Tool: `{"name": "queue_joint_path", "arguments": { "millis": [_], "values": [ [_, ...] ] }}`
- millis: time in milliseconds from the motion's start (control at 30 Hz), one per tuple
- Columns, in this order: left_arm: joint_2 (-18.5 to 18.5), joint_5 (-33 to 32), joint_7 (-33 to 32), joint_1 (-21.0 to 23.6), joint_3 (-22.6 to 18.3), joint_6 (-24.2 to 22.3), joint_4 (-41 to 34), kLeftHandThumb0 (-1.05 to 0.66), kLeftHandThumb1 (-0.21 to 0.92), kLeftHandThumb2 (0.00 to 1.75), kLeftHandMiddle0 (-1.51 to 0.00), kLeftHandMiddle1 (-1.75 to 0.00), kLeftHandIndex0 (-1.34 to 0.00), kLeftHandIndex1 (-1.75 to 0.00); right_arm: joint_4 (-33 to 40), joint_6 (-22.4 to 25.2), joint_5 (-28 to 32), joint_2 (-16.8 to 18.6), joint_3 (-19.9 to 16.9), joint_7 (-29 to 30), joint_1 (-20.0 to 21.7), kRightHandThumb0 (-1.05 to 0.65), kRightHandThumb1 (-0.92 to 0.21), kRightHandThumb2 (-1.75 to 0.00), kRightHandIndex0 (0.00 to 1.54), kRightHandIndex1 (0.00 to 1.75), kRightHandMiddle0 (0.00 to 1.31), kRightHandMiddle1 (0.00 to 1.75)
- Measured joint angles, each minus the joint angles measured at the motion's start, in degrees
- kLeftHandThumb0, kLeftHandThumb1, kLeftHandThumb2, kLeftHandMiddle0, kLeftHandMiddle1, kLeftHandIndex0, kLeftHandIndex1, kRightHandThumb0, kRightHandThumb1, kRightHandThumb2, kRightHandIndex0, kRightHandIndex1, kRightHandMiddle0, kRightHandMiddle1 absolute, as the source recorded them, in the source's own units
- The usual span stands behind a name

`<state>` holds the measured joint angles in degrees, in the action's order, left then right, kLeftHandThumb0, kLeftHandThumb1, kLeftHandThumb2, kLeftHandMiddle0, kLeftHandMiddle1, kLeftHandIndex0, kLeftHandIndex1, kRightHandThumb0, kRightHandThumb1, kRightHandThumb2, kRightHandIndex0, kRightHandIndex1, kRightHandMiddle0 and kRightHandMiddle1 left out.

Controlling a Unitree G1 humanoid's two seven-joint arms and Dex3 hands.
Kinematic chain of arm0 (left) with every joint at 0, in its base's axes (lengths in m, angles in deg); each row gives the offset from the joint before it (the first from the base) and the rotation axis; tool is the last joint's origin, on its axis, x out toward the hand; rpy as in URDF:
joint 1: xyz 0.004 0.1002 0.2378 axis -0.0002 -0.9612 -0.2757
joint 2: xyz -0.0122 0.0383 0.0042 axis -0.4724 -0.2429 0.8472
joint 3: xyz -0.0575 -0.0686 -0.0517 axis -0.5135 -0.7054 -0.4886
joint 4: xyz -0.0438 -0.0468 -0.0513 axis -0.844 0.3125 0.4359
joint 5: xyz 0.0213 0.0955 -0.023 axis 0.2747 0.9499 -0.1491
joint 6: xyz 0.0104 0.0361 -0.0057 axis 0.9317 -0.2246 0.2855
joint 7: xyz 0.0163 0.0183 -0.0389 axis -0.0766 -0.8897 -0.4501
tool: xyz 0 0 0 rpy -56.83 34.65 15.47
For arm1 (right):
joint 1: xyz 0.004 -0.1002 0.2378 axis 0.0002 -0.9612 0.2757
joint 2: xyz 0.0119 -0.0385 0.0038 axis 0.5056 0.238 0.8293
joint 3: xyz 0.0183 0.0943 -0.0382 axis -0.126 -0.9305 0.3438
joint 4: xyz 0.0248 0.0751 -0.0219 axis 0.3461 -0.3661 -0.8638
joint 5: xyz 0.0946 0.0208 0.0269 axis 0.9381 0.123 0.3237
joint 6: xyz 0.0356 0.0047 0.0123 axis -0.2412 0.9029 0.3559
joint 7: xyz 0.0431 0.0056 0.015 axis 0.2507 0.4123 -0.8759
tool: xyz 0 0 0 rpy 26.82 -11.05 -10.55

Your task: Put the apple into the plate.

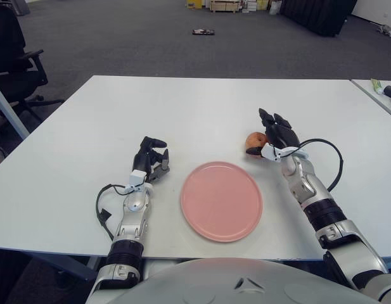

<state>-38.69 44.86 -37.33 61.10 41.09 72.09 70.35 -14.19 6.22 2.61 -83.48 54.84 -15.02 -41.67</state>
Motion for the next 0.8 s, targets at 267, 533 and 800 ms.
{"name": "queue_joint_path", "arguments": {
  "millis": [267, 533, 800],
  "values": [
    [0.03, 0.03, 0.0, -0.01, -0.12, 0.03, 0.0, -0.39, 0.65, 0.9, -0.53, -1.75, -0.36, -1.75, -1.54, 3.5, 0.03, 0.12, 1.87, -3.96, 1.3, -1.01, -0.81, -0.12, 0.0, 0.0, 0.0, 0.0],
    [0.04, 0.41, -0.14, -0.01, -0.12, 0.02, 0.03, -0.39, 0.65, 0.9, -0.53, -1.75, -0.36, -1.75, -1.45, 5.24, -0.12, 0.6, 3.85, -4.92, 1.67, -0.96, -0.79, -0.12, 0.0, 0.0, 0.0, 0.0],
    [0.11, 0.26, -0.13, 0.01, -0.18, 0.08, 0.11, -0.39, 0.64, 0.91, -0.54, -1.75, -0.37, -1.75, -1.24, 6.06, -0.19, 1.01, 5.66, -5.79, 2.86, -0.82, -0.52, -0.56, 0.0, 0.0, 0.0, 0.16]
  ]
}}
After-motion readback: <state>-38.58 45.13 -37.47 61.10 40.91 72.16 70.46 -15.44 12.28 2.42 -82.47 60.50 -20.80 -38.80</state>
